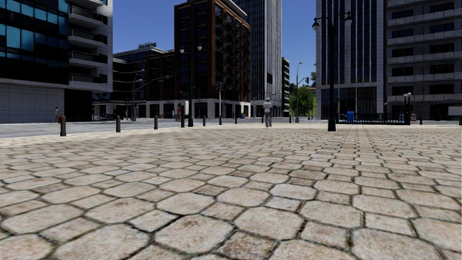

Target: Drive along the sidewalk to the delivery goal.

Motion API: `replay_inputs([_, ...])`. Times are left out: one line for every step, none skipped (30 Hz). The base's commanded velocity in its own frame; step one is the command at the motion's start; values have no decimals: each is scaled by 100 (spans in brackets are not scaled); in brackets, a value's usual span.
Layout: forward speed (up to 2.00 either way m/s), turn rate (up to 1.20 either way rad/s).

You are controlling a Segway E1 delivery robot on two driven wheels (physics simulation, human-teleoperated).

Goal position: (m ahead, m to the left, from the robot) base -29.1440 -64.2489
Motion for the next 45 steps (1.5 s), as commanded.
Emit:
replay_inputs([0, 0])
replay_inputs([0, 0])
replay_inputs([0, 0])
replay_inputs([0, 0])
replay_inputs([0, 0])
replay_inputs([0, 0])
replay_inputs([18, 0])
replay_inputs([18, 0])
replay_inputs([40, 0])
replay_inputs([75, 0])
replay_inputs([200, 0])
replay_inputs([200, 0])
replay_inputs([200, 0])
replay_inputs([200, -10])
replay_inputs([200, -27])
replay_inputs([200, -27])
replay_inputs([200, -50])
replay_inputs([200, -58])
replay_inputs([200, -60])
replay_inputs([200, -60])
replay_inputs([200, -60])
replay_inputs([200, -60])
replay_inputs([200, -60])
replay_inputs([200, -60])
replay_inputs([200, -60])
replay_inputs([200, -60])
replay_inputs([200, -60])
replay_inputs([200, -60])
replay_inputs([200, -60])
replay_inputs([200, -60])
replay_inputs([200, -60])
replay_inputs([200, -60])
replay_inputs([200, -60])
replay_inputs([200, -60])
replay_inputs([200, -60])
replay_inputs([200, -60])
replay_inputs([200, -60])
replay_inputs([200, -60])
replay_inputs([200, -60])
replay_inputs([200, -67])
replay_inputs([200, -68])
replay_inputs([200, -68])
replay_inputs([200, -68])
replay_inputs([200, -68])
replay_inputs([200, -68])
